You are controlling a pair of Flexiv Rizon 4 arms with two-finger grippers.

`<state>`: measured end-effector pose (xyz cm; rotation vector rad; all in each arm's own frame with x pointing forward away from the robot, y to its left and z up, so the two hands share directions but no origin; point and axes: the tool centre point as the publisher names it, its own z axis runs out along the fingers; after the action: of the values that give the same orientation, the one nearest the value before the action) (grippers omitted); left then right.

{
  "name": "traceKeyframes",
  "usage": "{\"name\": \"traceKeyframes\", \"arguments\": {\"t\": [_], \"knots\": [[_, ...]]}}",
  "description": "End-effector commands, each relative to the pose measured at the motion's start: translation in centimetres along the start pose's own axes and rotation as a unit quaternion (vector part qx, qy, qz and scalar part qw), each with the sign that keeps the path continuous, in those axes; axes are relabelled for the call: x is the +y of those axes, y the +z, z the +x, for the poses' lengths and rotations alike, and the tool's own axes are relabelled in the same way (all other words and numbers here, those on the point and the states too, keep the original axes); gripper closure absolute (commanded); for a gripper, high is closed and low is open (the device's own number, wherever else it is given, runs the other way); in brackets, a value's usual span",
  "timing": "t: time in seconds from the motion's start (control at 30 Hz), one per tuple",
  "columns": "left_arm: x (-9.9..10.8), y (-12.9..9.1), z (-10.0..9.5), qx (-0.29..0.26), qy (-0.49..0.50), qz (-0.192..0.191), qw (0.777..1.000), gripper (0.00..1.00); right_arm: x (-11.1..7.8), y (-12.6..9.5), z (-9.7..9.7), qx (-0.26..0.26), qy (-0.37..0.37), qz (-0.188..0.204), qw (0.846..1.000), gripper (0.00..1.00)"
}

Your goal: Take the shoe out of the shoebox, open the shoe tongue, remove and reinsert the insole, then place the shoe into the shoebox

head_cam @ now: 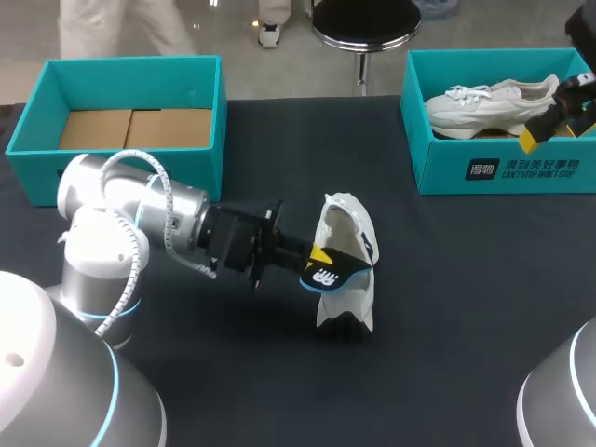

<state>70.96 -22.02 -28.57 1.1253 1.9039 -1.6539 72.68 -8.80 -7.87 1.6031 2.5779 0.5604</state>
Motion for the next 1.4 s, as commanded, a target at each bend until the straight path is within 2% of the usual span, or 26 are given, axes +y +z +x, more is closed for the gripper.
{"name": "traceKeyframes", "arguments": {"t": [0.03, 0.93, 1.4], "knots": [[0.60, 0.51, -0.19, 0.003, 0.008, -0.002, 1.000, 1.00, 0.27, 0.07, -0.06, 0.000, 0.000, 0.003, 1.000, 0.00], [1.08, 0.24, 0.15, 0.005, 0.019, -0.008, 1.000, 1.00, 0.27, 0.07, -0.06, 0.000, 0.000, 0.003, 1.000, 0.00], [0.52, 0.54, 0.40, -0.023, 0.038, 0.001, 0.999, 1.00, 0.27, 0.07, -0.06, 0.000, 0.000, 0.003, 1.000, 0.00]]}}
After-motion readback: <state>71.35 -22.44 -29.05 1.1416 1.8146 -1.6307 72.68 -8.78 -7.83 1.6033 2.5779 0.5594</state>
